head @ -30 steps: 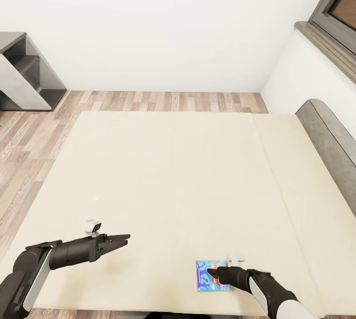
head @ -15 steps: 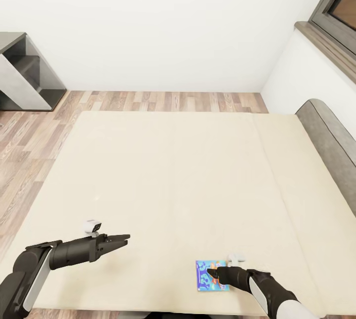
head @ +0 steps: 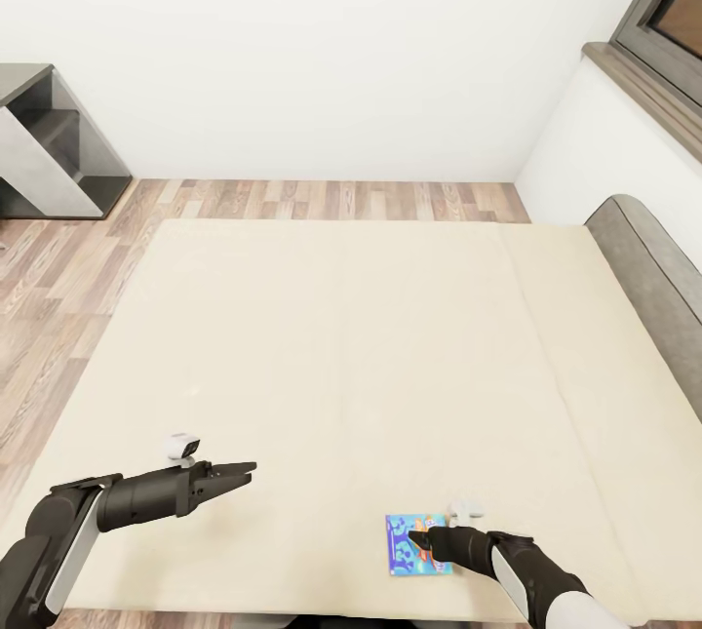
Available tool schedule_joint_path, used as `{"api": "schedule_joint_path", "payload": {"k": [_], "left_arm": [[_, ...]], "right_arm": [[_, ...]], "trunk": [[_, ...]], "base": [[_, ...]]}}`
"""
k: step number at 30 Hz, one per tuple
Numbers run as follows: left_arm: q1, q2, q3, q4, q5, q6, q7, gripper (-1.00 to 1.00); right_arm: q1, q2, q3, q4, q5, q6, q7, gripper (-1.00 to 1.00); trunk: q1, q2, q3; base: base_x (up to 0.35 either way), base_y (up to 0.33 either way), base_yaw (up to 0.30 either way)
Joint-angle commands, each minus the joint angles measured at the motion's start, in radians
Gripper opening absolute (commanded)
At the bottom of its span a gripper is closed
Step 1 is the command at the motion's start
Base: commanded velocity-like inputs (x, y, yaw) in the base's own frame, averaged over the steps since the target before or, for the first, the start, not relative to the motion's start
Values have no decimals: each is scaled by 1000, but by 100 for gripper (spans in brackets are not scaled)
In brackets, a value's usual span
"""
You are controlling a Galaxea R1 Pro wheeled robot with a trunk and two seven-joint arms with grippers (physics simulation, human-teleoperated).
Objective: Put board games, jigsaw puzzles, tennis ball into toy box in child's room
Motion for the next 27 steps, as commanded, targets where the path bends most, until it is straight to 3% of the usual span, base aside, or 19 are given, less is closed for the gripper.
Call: {"api": "schedule_joint_path", "payload": {"k": [1, 15, 27], "left_arm": [[0, 0, 0, 0, 1, 11, -3, 100], [0, 1, 1, 0, 2, 9, -4, 100], [0, 2, 1, 0, 2, 9, -6, 100]], "right_arm": [[0, 0, -8, -2, 5, 8, 6, 100], [0, 3, -6, 0, 5, 73, 4, 100], [0, 3, -6, 0, 4, 79, 1, 100]], "trunk": [[0, -1, -1], [0, -1, -1], [0, -1, -1]], "base": [[0, 0, 0], [0, 0, 0], [0, 2, 0]]}}
